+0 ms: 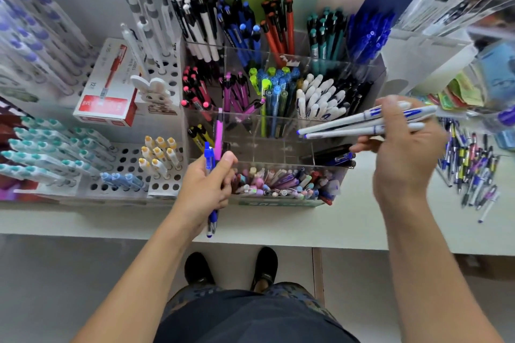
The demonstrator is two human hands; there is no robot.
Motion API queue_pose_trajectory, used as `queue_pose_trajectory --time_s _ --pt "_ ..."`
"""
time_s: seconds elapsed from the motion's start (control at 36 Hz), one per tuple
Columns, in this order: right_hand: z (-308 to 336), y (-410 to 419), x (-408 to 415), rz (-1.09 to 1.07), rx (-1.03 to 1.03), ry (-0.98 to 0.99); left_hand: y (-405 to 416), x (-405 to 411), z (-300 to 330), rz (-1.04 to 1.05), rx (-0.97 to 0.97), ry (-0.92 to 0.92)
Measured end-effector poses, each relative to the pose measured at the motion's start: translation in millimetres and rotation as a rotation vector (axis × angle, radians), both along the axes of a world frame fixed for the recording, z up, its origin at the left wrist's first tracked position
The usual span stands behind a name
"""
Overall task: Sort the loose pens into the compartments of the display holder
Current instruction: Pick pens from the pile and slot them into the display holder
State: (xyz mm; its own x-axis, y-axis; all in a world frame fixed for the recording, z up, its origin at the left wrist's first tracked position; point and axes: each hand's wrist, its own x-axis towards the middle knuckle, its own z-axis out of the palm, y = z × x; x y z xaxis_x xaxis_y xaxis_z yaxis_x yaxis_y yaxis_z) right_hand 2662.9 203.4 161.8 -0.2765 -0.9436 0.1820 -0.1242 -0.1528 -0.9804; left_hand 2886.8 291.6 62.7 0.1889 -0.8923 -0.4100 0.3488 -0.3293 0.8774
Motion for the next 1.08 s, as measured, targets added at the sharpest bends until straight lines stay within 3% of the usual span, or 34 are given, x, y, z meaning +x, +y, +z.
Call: queue_pose_trajectory --time_s 0.17,0.28,0.42,0.64,0.78,0.89,1.08 --pt "5.4 -1.0 0.7 -0.044 -0.177 0.165 3.7 8.3 2.5 -0.054 -0.049 0.122" --pt "-2.6 6.3 30.7 0.101 -0.247 0.224 4.4 9.5 7.4 -0.083 -0.05 0.088" --pt "-30.2 11.6 80.8 0.333 -0.21 0.331 4.9 18.6 8.1 0.025 -0.031 0.136" --pt "-47.0 9.7 99.4 0.436 -0.245 0.524 17.1 31.6 8.7 0.079 0.02 0.112" --pt "-29.2 7.3 75.8 0.193 -0.345 0.44 16.3 24.9 14.9 -0.039 -0.031 0.046" --pt "-0.9 -15.9 35.1 -0.064 -0.441 0.576 3.4 12.2 26.3 -0.134 -0.09 0.064" --pt "-6.7 -30.2 25.7 0.055 -0.403 0.653 -21.6 -16.2 36.6 -0.228 -0.116 0.006"
